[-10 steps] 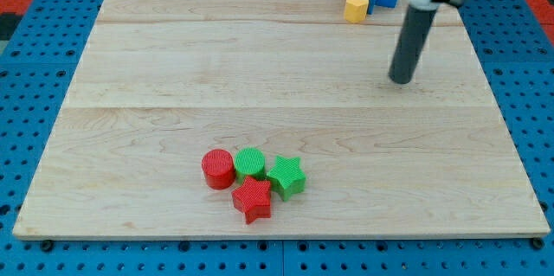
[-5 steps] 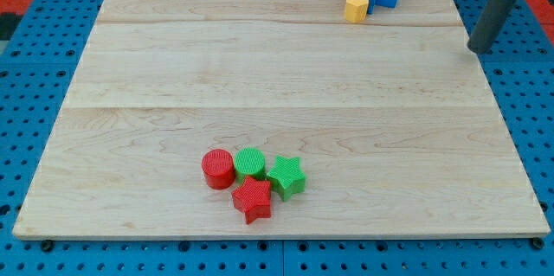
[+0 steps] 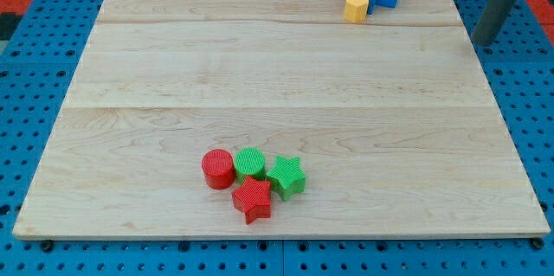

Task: Point at blue cube

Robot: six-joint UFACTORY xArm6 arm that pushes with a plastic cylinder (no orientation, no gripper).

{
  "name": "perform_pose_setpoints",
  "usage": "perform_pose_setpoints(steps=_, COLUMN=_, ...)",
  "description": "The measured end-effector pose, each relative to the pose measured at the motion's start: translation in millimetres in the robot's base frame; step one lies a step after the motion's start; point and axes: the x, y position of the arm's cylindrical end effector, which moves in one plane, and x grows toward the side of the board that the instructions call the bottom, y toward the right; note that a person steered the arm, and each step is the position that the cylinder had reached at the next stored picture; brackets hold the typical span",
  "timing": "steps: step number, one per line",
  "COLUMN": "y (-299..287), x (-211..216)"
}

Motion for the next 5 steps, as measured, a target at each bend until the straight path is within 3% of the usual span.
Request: perform_pose_setpoints(steps=5, y=0, x=-13)
